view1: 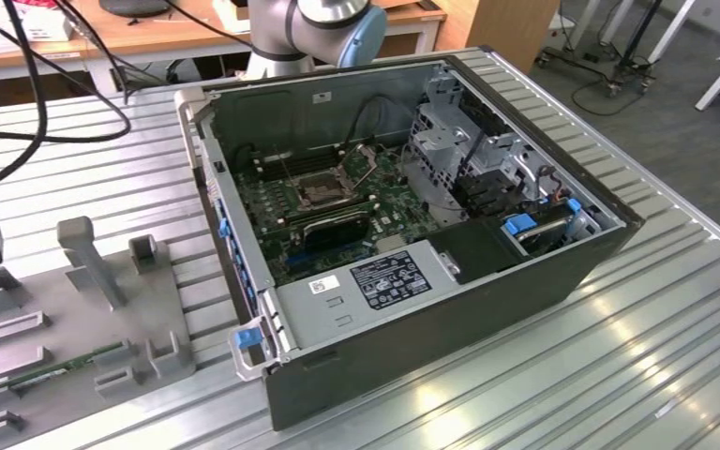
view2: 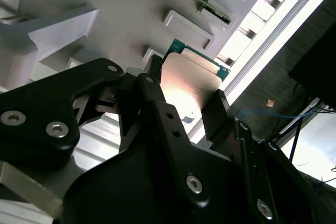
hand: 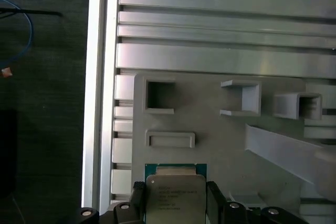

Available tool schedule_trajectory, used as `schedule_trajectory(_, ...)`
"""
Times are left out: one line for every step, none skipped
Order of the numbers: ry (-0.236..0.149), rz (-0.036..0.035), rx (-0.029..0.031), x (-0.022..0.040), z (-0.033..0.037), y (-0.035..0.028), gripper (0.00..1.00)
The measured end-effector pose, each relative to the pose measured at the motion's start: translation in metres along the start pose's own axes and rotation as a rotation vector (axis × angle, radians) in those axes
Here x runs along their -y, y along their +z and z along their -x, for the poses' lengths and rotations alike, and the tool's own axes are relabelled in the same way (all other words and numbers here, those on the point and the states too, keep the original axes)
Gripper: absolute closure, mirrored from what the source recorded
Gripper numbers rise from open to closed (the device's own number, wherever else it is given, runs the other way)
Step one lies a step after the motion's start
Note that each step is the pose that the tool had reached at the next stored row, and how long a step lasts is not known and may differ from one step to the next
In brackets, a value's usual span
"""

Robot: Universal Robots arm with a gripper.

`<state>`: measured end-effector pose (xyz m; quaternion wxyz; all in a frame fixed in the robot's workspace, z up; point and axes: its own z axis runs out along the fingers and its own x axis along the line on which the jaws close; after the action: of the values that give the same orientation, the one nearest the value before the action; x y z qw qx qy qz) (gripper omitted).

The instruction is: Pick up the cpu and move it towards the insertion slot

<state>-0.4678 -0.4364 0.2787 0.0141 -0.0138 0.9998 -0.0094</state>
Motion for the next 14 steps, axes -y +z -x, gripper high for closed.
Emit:
schedule_trajectory(0.000, 0.0000, -0.0001, 0.0000, 0.0000, -0.0015, 0.45)
schedule_trajectory(0.000, 0.0000, 0.0000, 0.0001, 0.0001, -0.0023, 0.45)
schedule_trajectory(0.000, 0.0001, 0.0002, 0.0001, 0.0001, -0.0022, 0.45)
schedule_trajectory(0.000, 0.0001, 0.0002, 0.0001, 0.0001, -0.0022, 0.45)
schedule_trajectory(0.000, 0.0000, 0.0000, 0.0001, 0.0001, -0.0029, 0.45)
schedule_trajectory(0.000, 0.0000, 0.0000, 0.0001, 0.0001, -0.0034, 0.45)
schedule_trajectory(0.000, 0.0000, 0.0000, 0.0001, 0.0001, -0.0034, 0.45)
schedule_trajectory(0.000, 0.0000, 0.0000, 0.0001, 0.0001, -0.0035, 0.45)
schedule_trajectory(0.000, 0.0000, 0.0000, 0.0001, 0.0001, -0.0036, 0.45)
schedule_trajectory(0.000, 0.0001, 0.0000, 0.0001, 0.0001, -0.0036, 0.45)
schedule_trajectory(0.000, 0.0001, 0.0001, 0.0001, 0.0001, -0.0037, 0.45)
schedule_trajectory(0.000, 0.0000, 0.0000, 0.0001, 0.0001, -0.0038, 0.45)
schedule_trajectory(0.000, 0.0000, 0.0000, 0.0001, 0.0001, -0.0038, 0.45)
schedule_trajectory(0.000, 0.0001, 0.0000, 0.0001, 0.0001, -0.0038, 0.45)
